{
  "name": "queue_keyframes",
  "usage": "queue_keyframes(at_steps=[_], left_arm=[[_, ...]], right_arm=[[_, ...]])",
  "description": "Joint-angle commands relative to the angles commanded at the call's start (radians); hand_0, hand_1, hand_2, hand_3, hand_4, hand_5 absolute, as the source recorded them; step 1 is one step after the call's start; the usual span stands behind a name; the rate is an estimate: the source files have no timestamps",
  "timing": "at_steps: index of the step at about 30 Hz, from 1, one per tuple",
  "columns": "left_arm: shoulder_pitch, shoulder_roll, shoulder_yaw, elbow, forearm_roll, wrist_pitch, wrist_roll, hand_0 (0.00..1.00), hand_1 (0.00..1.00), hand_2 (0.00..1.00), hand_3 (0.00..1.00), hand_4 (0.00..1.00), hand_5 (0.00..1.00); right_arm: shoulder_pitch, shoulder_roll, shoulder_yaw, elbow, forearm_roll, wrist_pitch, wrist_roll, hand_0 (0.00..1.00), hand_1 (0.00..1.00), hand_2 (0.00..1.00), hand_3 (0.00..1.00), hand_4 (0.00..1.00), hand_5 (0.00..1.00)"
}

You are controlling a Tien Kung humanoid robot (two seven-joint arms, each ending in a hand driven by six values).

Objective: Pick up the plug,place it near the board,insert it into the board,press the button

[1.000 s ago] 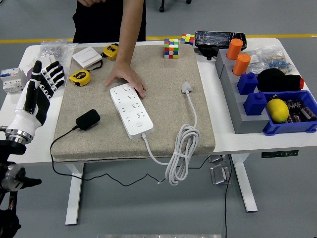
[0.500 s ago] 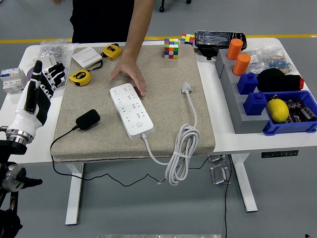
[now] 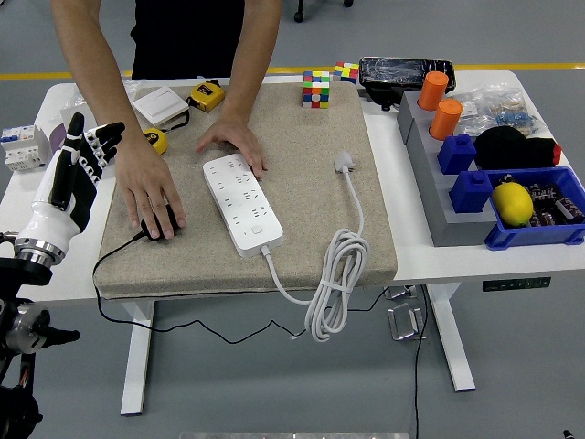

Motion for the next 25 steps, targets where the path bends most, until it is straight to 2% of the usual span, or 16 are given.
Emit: queue_keyframes(at_steps=[5,11,25], left_arm=[[-0.003,-0.001,-0.003,0.008,0.007,0.002,-0.001,0.935,0.887,0.812,0.769,0.998,0.998],[-0.031,-0.002,0.002,0.015,0.012,0.005,-0.004,0.926,0.877,0.801,0.763,0.998,0.998],[-0.038,-0.003,-0.005,0.027,0.021,0.007,-0.006,0.932,0.875,0.798,0.759,0.998,0.998]], right_arm=[[-0.001,-0.003,0.011,0.001,-0.003,-0.004,0.002,0.878,0.839,0.789,0.758,0.998,0.998],[-0.005,-0.005,0.009,-0.003,0.008,-0.002,0.001,0.876,0.837,0.789,0.755,0.998,0.998],[-0.006,-0.005,0.028,-0.002,0.006,-0.004,0.001,0.867,0.832,0.783,0.752,0.998,0.998]])
